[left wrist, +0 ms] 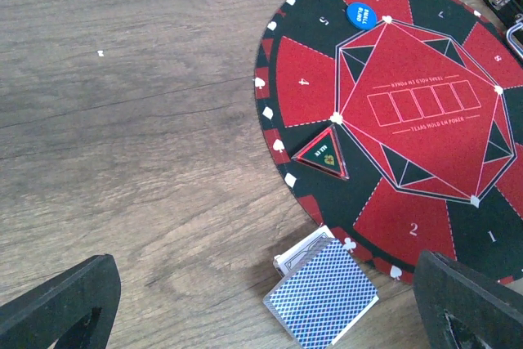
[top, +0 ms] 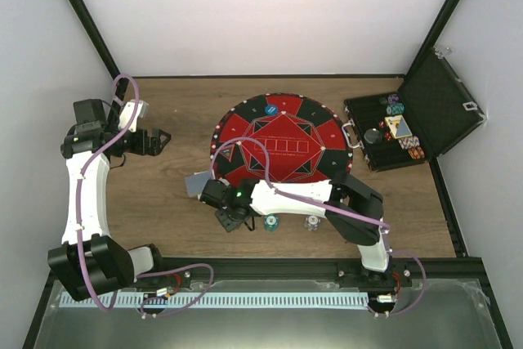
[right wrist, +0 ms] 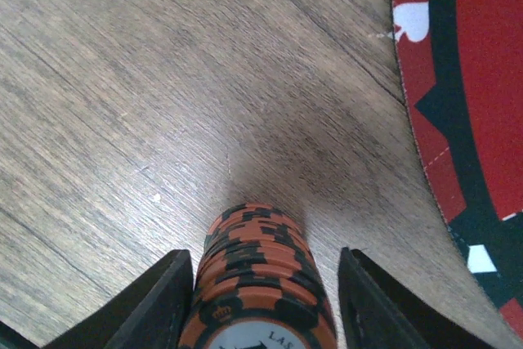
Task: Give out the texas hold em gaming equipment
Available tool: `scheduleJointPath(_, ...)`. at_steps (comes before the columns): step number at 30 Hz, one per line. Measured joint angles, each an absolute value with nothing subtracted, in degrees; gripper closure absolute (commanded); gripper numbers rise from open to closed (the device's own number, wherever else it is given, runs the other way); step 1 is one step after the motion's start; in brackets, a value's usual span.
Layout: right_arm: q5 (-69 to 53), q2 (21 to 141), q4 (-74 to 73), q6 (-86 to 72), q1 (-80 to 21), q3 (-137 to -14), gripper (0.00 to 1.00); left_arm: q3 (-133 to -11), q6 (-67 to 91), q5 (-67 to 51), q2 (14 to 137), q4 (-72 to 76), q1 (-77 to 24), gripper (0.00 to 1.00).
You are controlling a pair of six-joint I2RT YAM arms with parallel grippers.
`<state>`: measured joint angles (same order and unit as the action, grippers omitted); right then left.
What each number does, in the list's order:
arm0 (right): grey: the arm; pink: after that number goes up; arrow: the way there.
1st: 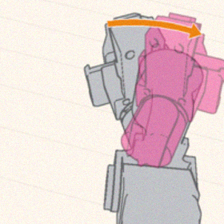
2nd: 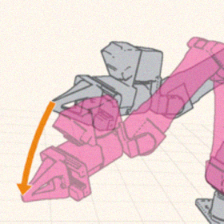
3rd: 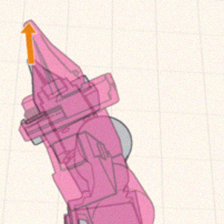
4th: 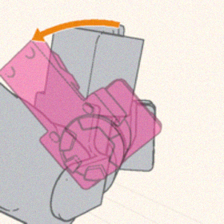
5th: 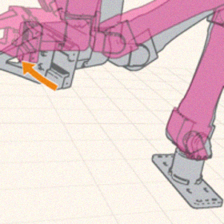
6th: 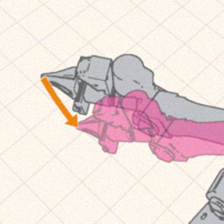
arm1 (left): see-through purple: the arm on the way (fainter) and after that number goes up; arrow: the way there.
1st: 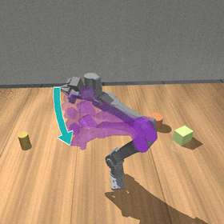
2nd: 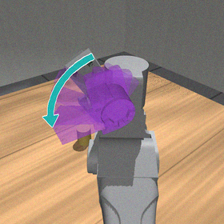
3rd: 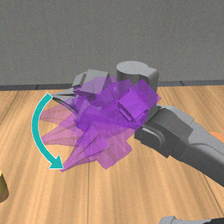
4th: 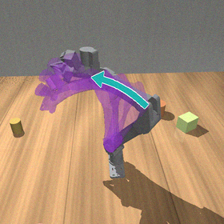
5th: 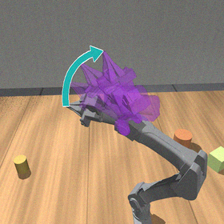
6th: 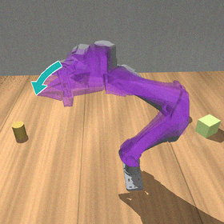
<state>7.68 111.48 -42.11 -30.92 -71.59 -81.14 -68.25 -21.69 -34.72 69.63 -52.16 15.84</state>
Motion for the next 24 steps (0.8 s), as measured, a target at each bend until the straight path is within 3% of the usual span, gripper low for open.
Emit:
scheduleJointPath(3,7.6,111.7,-42.0,-30.9,-71.7,-81.1,0.65,-68.2,-21.7,-34.7,69.6,-52.2,15.8,0.00)
scheduleJointPath(7,7.6,111.7,-42.1,-30.9,-71.8,-81.3,0.71,-68.3,-21.7,-34.7,69.6,-52.2,15.8,0.00)
scheduleJointPath(24,9.7,111.7,-47.2,-30.5,-70.8,-86.6,0.72,-68.4,-21.7,-34.7,69.6,-52.2,15.8,0.00)
